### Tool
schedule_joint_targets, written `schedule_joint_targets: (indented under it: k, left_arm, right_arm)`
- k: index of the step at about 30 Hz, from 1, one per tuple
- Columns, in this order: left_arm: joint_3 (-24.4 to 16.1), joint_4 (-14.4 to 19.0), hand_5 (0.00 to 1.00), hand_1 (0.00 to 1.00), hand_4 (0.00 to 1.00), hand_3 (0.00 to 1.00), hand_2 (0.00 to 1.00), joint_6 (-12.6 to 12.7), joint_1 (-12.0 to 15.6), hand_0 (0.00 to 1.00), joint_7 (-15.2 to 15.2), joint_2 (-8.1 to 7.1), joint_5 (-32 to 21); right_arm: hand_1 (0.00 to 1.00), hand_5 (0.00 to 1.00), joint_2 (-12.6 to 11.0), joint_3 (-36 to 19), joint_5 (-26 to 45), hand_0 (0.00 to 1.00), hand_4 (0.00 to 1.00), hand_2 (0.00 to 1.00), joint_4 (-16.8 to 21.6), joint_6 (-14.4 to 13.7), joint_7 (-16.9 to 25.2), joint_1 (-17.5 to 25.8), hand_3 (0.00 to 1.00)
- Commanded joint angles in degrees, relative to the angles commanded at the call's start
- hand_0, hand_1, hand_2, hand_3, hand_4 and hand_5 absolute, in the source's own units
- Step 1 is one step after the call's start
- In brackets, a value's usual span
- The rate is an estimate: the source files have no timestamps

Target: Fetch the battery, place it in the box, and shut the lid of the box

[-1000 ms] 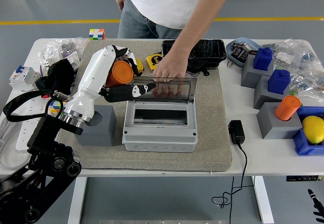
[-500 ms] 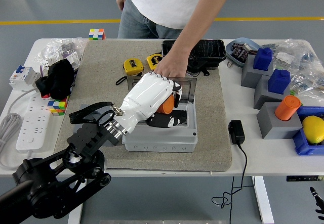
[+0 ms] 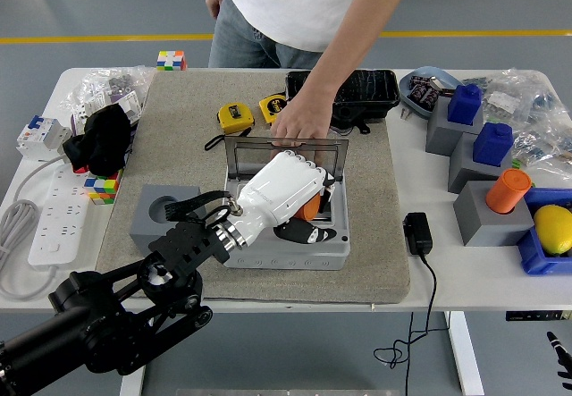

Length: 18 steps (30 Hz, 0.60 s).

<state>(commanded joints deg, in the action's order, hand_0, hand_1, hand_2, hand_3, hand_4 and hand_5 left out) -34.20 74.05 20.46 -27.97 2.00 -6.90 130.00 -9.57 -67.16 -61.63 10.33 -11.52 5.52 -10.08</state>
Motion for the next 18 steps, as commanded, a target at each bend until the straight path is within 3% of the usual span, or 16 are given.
schedule_joint_targets:
  k: [18]
  left_arm:
    - [-1.89, -1.80, 0.205, 0.002, 0.998, 0.002, 0.028, -0.23, -1.80, 0.055, -0.51, 1.30, 0.00]
  right_arm:
    - [0.811, 0.998, -0.05, -0.21, -0.04, 0.818, 0.998, 0.776, 0.01, 0.02, 0.01, -0.20, 0.810]
